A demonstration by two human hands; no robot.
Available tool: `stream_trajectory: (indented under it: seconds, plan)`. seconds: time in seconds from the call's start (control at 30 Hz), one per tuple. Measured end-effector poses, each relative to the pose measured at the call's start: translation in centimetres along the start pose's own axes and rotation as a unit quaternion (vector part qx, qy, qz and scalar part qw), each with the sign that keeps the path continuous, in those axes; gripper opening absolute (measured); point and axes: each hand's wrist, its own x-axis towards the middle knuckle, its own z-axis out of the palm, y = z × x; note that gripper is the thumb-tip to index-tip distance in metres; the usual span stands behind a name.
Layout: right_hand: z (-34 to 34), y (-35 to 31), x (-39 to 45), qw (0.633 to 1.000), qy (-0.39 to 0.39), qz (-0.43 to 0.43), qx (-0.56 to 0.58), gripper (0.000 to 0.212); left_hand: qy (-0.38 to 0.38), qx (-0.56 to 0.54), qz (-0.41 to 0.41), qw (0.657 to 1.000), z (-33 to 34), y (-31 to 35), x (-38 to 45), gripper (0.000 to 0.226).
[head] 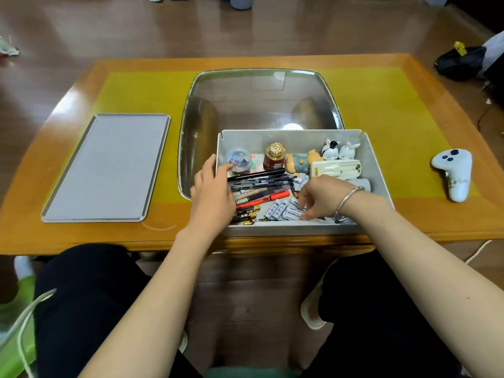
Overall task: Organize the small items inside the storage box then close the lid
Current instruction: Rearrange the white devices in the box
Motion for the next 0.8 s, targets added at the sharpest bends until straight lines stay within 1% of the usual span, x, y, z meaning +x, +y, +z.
stream_trajectory:
  seconds: [0.1,0.17,0.23,0.27,0.4,0.47,0.57,0.63,0.67,0.73,0.8]
  plan:
    - [-0.2,-0.2,0.0,0.997,-0.036,-0.027,0.067,0.019,-0.021,-0.099,-0.036,0.994,0.3,-0.3,0.0,0.06]
    - [-0.5,-0.5,-0.2,0.991,-0.074,-0.044,0.098,0.021,-0.023,-0.111,-0.034,0.993,0.5,-0.3,0.0,0.065]
    - [-0.5,-0.7,-0.3,0.989,-0.094,-0.053,0.1,0.022,-0.024,-0.111,-0.028,0.993,0.6,-0.3,0.0,0.07]
    - [-0.5,-0.9,-0.4,0.99,-0.088,-0.059,0.095,0.022,-0.022,-0.111,-0.028,0.993,0.6,-0.3,0.1,0.072]
    - [0.0,-2.0,-0.1,0.995,-0.016,-0.09,0.045,0.021,-0.011,-0.118,-0.027,0.993,0.7,-0.4,0.0,0.075]
    - [0.4,-2.2,0.1,0.994,-0.017,-0.098,0.04,0.024,-0.012,-0.119,-0.027,0.992,0.7,-0.4,0.0,0.078]
    - [0.6,-2.2,-0.1,0.992,-0.017,-0.098,0.08,0.022,-0.017,-0.111,-0.036,0.993,0.9,-0.6,0.0,0.095]
    - [0.2,-1.7,-0.5,0.987,0.023,-0.086,0.132,0.02,-0.016,-0.093,-0.042,0.995,1.1,-0.8,0.1,0.103]
    - [-0.2,-1.2,-0.8,0.983,0.059,-0.078,0.156,0.018,-0.014,-0.082,-0.044,0.996,1.2,-0.8,0.1,0.104]
    - [-1.0,0.4,-1.4,0.967,0.161,-0.057,0.191,0.015,-0.013,-0.068,-0.051,0.996,1.4,-0.9,0.2,0.103]
    - [-1.6,2.3,-1.9,0.94,0.276,-0.02,0.2,0.017,-0.015,-0.063,-0.059,0.996,1.4,-0.9,0.2,0.101]
